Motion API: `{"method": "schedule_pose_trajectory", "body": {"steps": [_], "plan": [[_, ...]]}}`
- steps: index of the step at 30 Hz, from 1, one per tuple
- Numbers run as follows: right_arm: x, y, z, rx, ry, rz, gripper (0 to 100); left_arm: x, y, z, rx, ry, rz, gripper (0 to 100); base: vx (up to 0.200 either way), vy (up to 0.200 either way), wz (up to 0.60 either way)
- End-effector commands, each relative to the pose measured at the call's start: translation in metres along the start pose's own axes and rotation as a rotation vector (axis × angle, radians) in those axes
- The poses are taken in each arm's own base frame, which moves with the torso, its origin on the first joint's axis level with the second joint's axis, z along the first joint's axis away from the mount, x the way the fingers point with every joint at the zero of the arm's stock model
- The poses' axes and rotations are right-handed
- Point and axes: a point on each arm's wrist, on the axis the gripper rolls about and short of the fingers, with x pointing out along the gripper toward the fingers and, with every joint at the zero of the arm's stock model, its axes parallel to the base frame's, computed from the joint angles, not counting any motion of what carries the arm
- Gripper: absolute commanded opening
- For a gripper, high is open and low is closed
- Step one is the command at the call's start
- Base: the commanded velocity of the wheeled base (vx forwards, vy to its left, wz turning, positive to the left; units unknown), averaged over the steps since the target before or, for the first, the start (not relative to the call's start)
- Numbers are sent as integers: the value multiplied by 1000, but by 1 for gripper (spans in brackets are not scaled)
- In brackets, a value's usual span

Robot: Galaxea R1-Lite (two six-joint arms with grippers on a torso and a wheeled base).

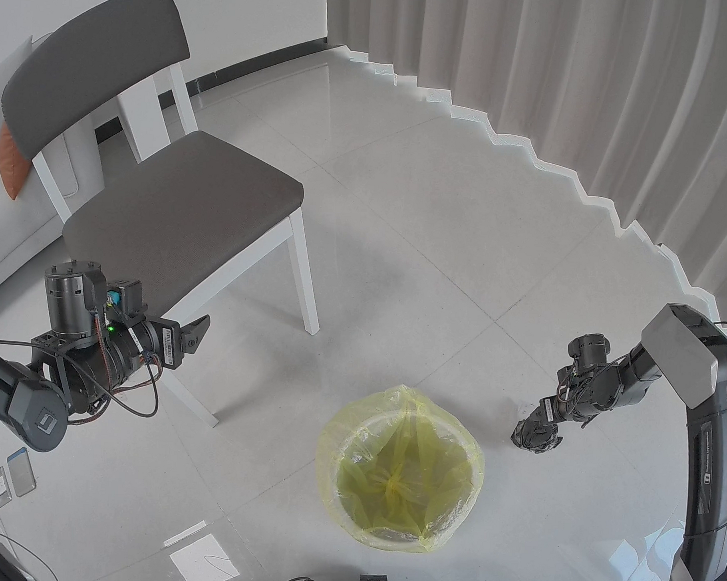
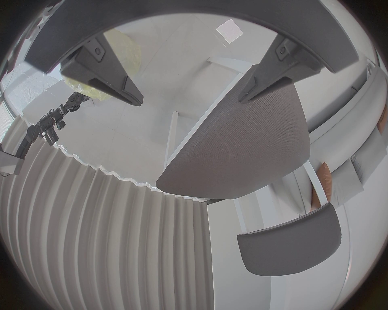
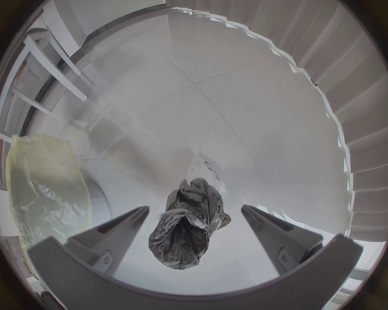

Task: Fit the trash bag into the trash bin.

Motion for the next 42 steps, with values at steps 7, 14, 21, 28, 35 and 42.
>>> {"method": "schedule_pose_trajectory", "body": {"steps": [7, 14, 21, 28, 35, 42], "plan": [[0, 1, -1, -1, 5, 2, 0, -3, 0, 2, -1, -11, 1, 100, 0, 0, 0], [-9, 9, -8, -16, 6, 9, 0, -6, -1, 5, 10, -23, -2, 100, 0, 0, 0], [-47, 10, -5, -18, -96, 5, 0, -10, -19, 10, 30, -34, -65, 100, 0, 0, 0], [-92, 6, -12, -18, -216, 49, 0, -8, -42, 1, 70, 14, -149, 100, 0, 0, 0], [-146, 16, -19, -99, -329, 51, 0, 5, -65, -18, 103, 87, -235, 100, 0, 0, 0], [-197, 39, -27, -160, -410, 129, 0, 17, -67, -29, 100, 104, -245, 100, 0, 0, 0]]}}
